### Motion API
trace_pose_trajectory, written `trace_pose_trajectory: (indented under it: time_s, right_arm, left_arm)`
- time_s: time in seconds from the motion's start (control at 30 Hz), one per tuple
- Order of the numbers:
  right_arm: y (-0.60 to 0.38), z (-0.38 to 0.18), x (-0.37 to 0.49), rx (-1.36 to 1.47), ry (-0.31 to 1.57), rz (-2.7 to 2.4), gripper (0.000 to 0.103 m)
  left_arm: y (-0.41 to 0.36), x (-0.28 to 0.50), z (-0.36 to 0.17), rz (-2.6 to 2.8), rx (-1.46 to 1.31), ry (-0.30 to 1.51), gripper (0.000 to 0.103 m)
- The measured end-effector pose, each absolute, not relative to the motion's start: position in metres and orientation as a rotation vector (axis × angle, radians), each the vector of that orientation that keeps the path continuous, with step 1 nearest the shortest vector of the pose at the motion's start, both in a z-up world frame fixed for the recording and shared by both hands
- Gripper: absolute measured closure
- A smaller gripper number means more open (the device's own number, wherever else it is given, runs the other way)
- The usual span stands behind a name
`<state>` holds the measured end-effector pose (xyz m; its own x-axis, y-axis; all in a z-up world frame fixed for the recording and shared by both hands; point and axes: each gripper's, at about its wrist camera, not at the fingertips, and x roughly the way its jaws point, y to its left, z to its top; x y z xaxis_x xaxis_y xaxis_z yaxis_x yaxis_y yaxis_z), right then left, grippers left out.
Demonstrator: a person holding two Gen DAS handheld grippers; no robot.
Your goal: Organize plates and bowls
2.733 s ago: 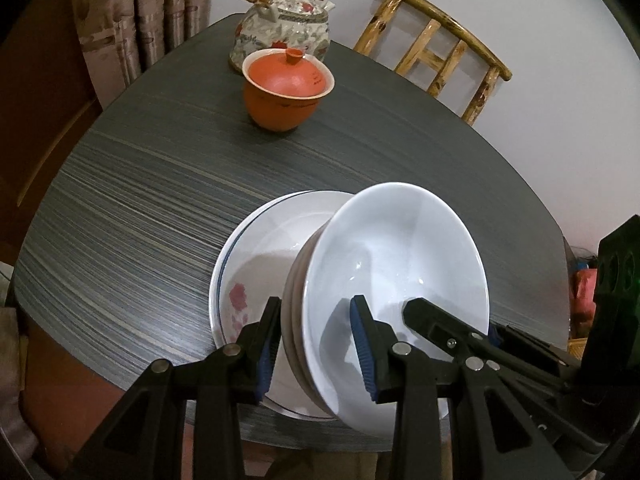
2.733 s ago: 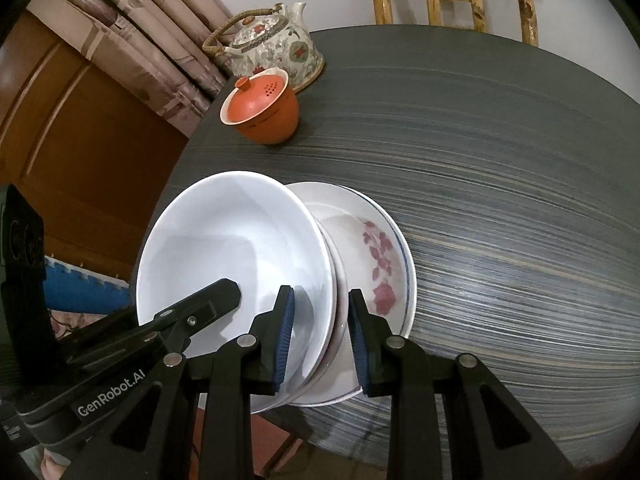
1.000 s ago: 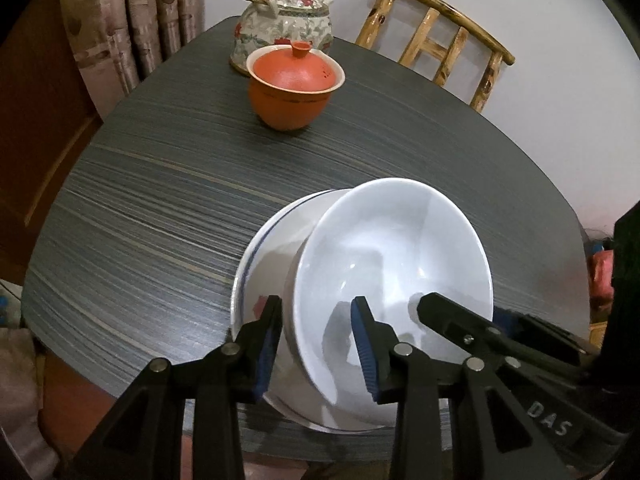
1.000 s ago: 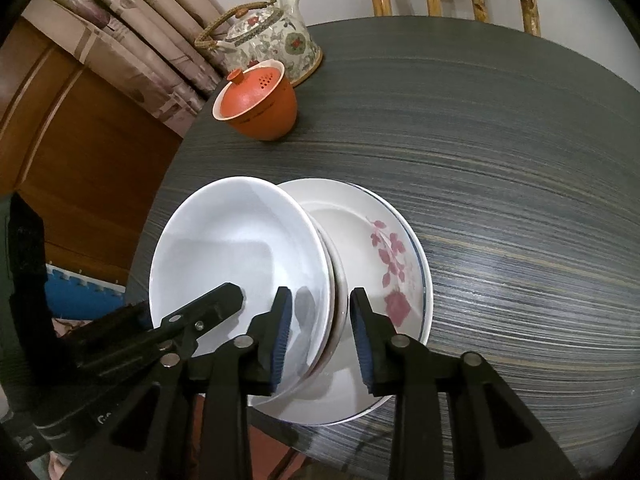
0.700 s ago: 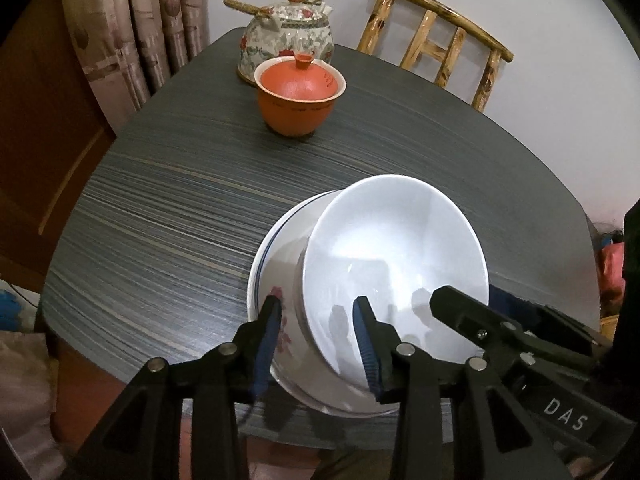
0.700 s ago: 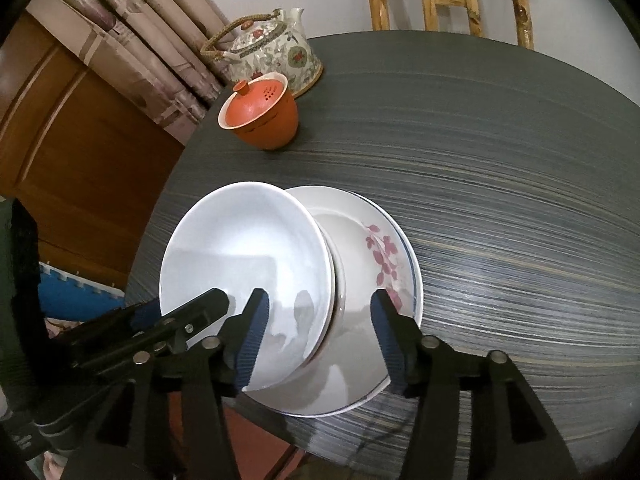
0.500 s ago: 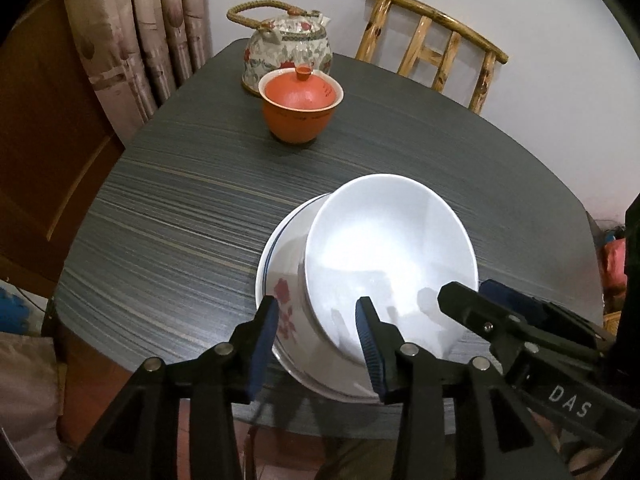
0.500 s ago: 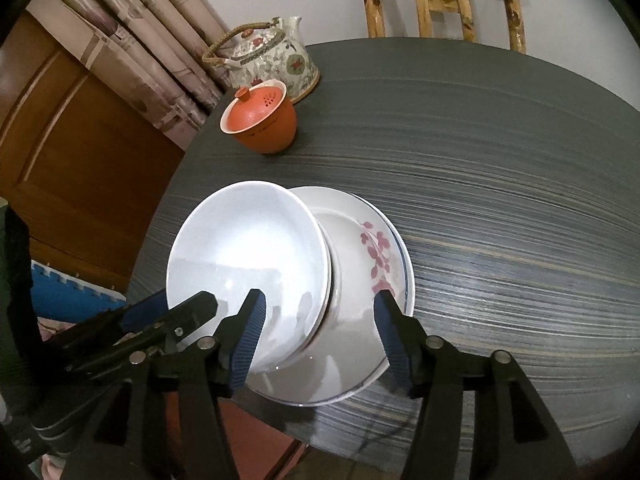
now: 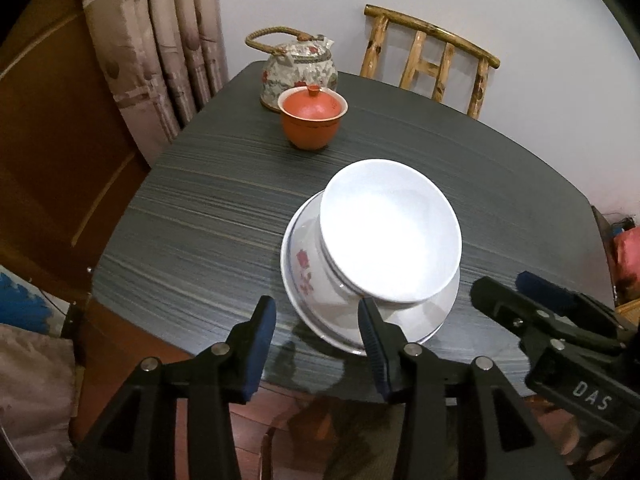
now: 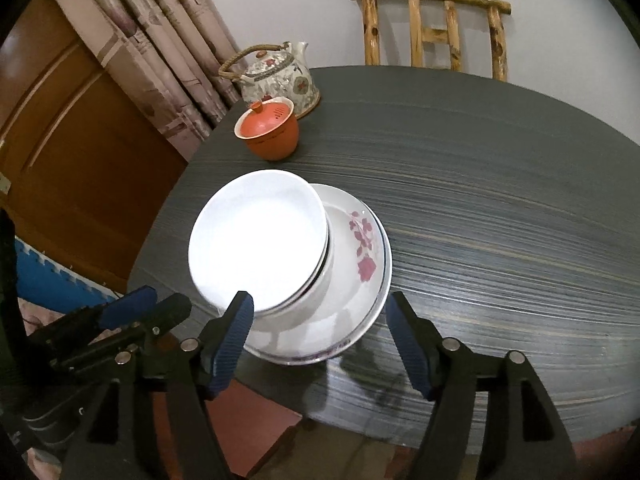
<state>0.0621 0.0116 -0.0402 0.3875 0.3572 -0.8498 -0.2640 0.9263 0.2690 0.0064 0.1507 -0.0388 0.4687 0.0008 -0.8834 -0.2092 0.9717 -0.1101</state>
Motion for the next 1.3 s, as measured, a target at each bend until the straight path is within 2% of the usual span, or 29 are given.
trace_pose_trajectory:
  time_s: [0.4,0.7,1.0,1.3]
  right_arm:
    - [0.011,-0.028,0.024,0.068,1.052,0.366,0.026]
    - [0.012,-0.027,0.009,0.055,1.015,0.329,0.014]
    - [0.013,-0.033,0.005,0.040,1.017,0.305,0.007]
    - [0.013,-0.045,0.009,0.042,1.044,0.298,0.006]
  left_arm:
    - [0.136,-0.021,-0.034,0.177,-0.137,1.042,0.058]
    - [0.141,-0.030,-0.039,0.203,-0.159,1.042,0.057]
    - [0.144,-0.033,-0.044,0.217,-0.166,1.044,0.056]
    - [0.147,-0.029,-0.053,0.238,-0.166,1.056,0.056]
